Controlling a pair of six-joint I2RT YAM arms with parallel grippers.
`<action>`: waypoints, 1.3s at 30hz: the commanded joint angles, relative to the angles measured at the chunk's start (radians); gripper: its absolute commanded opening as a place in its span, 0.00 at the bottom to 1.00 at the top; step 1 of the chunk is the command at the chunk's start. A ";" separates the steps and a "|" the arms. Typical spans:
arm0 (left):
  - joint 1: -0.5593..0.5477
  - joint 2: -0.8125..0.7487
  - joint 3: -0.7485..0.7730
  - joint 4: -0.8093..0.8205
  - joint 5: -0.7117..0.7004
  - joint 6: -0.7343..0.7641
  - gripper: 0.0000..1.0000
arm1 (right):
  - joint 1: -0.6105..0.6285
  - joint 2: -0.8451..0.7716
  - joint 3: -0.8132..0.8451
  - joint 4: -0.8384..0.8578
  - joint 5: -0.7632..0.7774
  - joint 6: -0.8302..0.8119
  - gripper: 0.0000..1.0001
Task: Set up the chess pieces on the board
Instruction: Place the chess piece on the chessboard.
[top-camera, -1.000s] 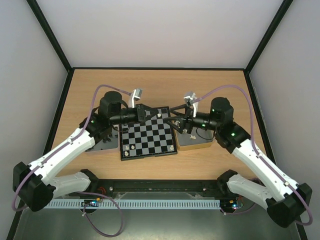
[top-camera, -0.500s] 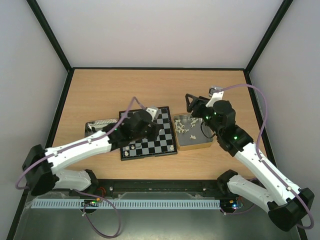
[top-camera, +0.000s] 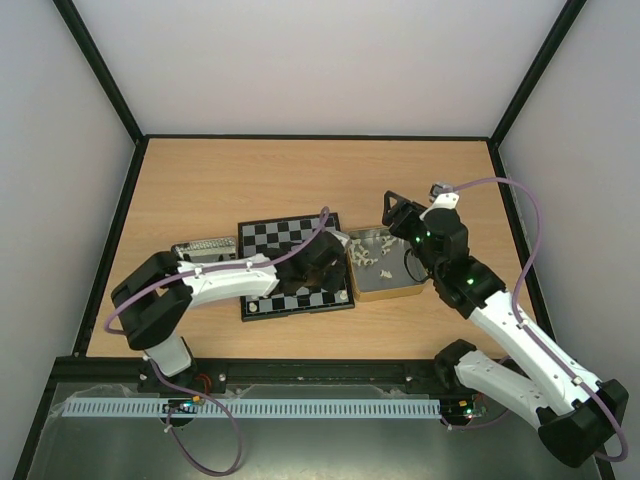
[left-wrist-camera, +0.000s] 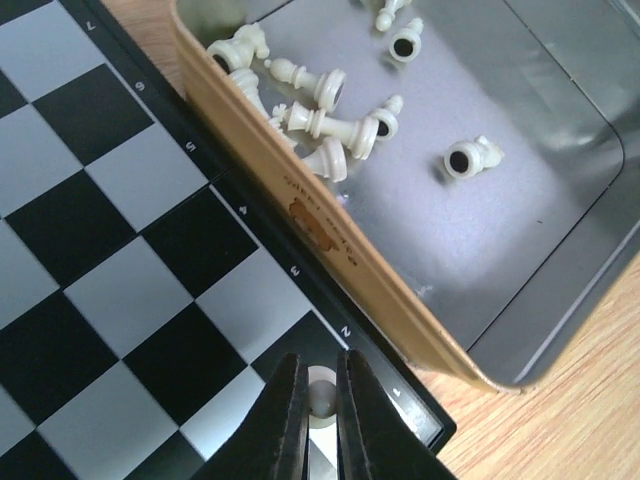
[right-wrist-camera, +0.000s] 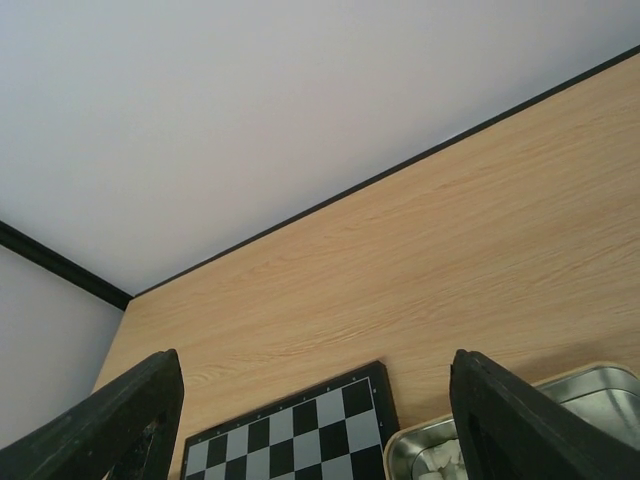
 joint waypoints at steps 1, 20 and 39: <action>-0.007 0.034 0.023 0.056 -0.018 0.012 0.02 | 0.004 -0.005 -0.017 -0.015 0.032 0.018 0.72; -0.009 0.127 -0.001 0.086 -0.010 0.020 0.04 | 0.004 0.026 -0.019 -0.009 0.006 0.019 0.73; -0.019 0.113 -0.002 0.048 -0.018 0.015 0.27 | 0.004 0.041 -0.018 -0.006 -0.039 0.012 0.73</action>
